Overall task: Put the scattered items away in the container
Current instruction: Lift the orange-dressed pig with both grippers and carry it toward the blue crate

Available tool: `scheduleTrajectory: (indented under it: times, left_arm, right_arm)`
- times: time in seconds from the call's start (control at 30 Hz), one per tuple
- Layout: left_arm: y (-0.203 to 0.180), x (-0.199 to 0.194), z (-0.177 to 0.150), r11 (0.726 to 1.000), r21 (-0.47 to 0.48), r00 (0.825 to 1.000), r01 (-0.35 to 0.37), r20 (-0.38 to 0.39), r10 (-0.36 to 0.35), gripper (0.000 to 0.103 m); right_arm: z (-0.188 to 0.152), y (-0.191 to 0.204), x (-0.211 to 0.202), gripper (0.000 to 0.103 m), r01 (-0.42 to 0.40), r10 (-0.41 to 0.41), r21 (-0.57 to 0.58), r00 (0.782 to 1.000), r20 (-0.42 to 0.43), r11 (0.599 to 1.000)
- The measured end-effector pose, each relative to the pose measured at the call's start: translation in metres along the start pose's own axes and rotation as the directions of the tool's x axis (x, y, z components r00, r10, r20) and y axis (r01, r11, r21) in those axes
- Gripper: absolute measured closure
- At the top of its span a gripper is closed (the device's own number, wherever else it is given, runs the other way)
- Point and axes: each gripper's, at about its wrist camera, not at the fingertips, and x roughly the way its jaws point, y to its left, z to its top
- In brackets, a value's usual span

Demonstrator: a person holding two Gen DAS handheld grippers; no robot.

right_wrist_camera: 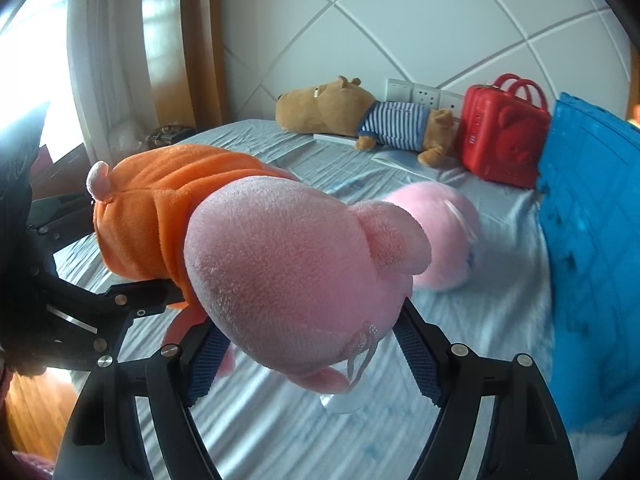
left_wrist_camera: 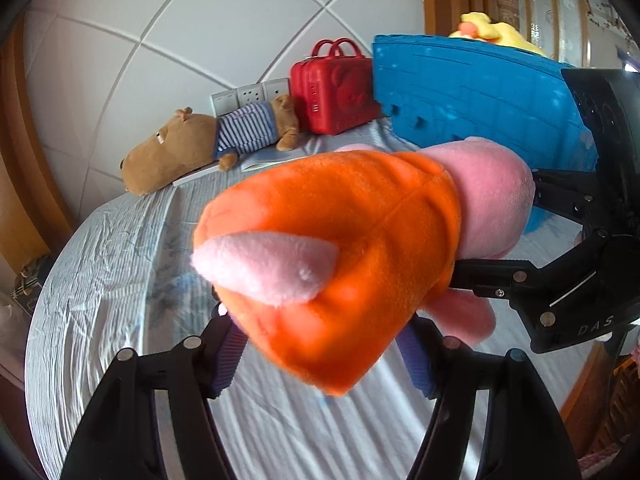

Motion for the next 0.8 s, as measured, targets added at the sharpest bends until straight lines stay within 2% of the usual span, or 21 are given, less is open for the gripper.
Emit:
scheduleTrajectory:
  times: [0.33,0.57,0.8]
  left_arm:
    - [-0.085,-0.038,0.005,0.998,0.062,0.999,0.033,0.029,-0.035,0.036]
    - [-0.126,-0.043,0.021,0.982,0.147,0.991,0.119,0.049,-0.128,0.036]
    - [-0.166,-0.05,0.044,0.949,0.234,0.97,0.214,0.066,-0.235,0.036]
  right_arm:
    - [-0.049,-0.032,-0.089,0.024,0.057,-0.057,0.029,0.998,0.03,0.998]
    - [-0.069,-0.055,-0.132,0.024,0.157,-0.162,0.105,0.986,0.039,0.982]
    - [-0.083,-0.069,-0.175,0.024,0.276,-0.288,0.183,0.957,0.038,0.944]
